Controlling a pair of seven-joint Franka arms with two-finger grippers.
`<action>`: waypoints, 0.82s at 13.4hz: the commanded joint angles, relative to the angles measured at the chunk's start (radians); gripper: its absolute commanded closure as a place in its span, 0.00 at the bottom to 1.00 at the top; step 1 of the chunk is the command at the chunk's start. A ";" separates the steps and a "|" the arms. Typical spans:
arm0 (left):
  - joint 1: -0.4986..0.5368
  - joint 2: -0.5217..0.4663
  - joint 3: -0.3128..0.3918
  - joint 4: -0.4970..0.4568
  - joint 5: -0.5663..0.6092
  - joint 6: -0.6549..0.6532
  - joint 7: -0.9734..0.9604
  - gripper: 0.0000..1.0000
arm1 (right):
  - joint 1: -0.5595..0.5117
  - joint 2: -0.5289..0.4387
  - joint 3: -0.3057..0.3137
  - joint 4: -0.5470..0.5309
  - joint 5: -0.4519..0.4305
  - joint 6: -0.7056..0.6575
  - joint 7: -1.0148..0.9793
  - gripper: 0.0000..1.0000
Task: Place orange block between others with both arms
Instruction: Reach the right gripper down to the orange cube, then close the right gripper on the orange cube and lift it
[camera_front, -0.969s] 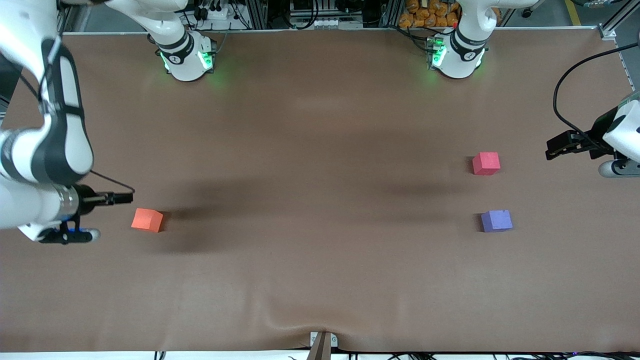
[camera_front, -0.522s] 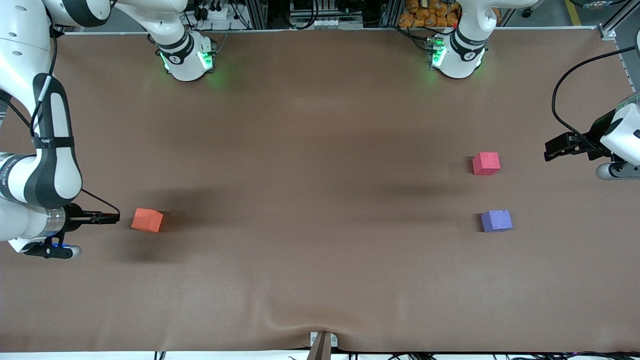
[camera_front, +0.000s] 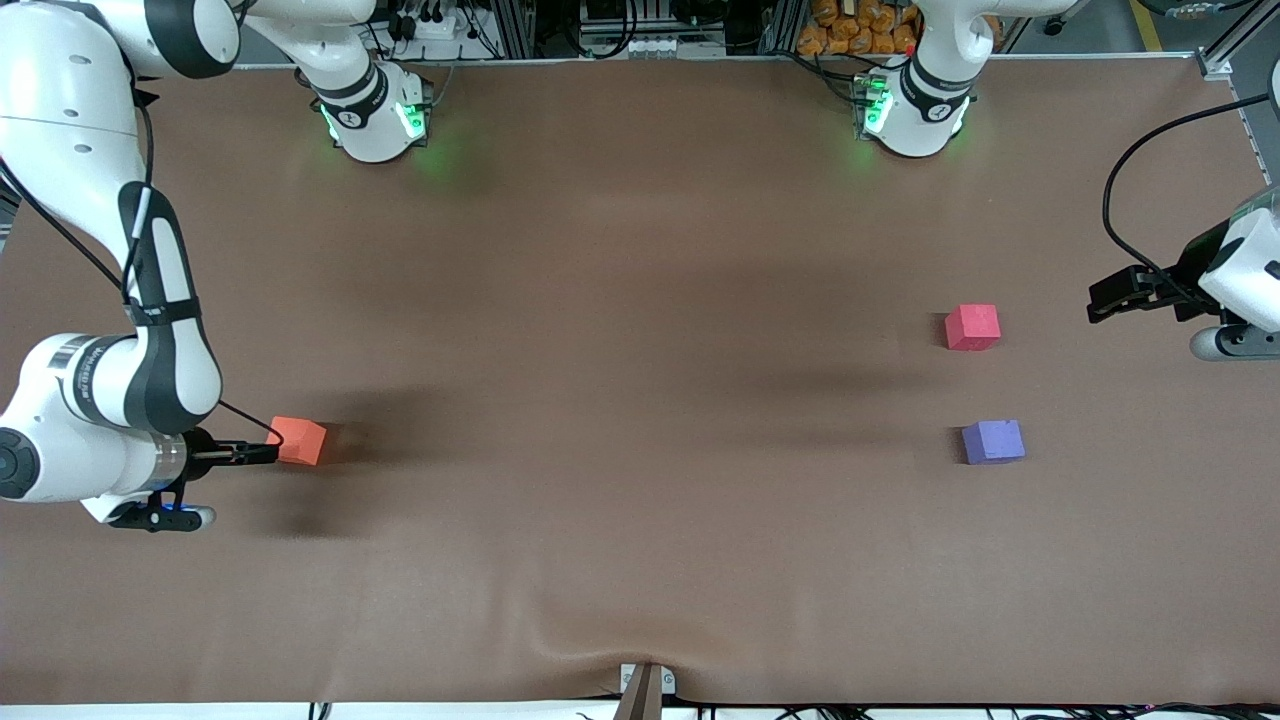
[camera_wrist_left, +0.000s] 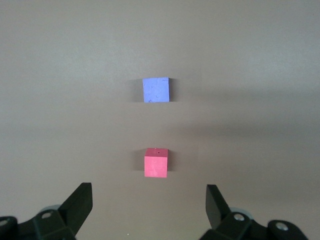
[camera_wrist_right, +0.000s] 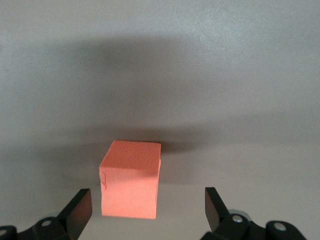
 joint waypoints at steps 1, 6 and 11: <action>0.000 0.007 0.000 0.014 -0.012 -0.011 -0.019 0.00 | -0.001 0.036 0.004 0.006 -0.010 0.027 0.007 0.00; -0.002 0.007 0.000 0.014 -0.012 -0.011 -0.019 0.00 | 0.015 0.040 0.004 -0.020 -0.009 0.041 0.061 0.00; -0.002 0.007 -0.002 0.012 -0.013 -0.011 -0.017 0.00 | 0.016 0.040 0.004 -0.015 -0.009 0.036 0.062 0.00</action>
